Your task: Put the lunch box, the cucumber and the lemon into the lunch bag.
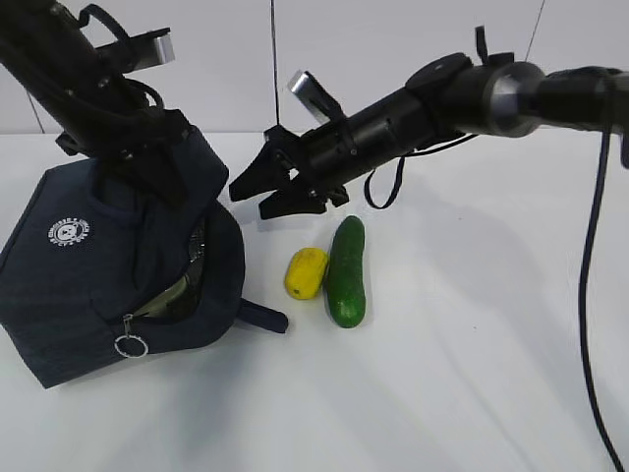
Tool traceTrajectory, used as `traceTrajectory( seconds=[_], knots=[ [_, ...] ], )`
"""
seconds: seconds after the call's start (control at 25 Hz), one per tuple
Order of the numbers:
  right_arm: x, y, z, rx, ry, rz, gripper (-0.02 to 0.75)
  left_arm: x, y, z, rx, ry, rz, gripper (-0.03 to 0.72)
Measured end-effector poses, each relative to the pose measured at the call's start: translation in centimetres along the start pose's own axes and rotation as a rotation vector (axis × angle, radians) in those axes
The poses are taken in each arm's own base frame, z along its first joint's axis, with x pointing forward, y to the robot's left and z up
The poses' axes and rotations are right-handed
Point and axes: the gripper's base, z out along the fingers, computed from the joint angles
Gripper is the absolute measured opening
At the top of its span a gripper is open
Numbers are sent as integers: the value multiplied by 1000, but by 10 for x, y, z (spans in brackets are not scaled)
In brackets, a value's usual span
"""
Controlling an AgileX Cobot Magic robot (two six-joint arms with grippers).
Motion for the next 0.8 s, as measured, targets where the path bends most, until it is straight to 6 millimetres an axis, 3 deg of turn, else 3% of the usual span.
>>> traceTrajectory(
  seconds=[0.16,0.36,0.6,0.8],
  knots=[
    [-5,3,-30,82,9,-11,474,0,0,0,1,4,0,5],
    [0,-2,-59,321,95,-6,474,1,0,0,4,13,2,5],
    [5,-18,-67,557,130,80,469,2,-1,0,6,18,2,5],
    [5,-28,-61,591,114,129,466,2,-1,0,6,18,2,5]
  ],
)
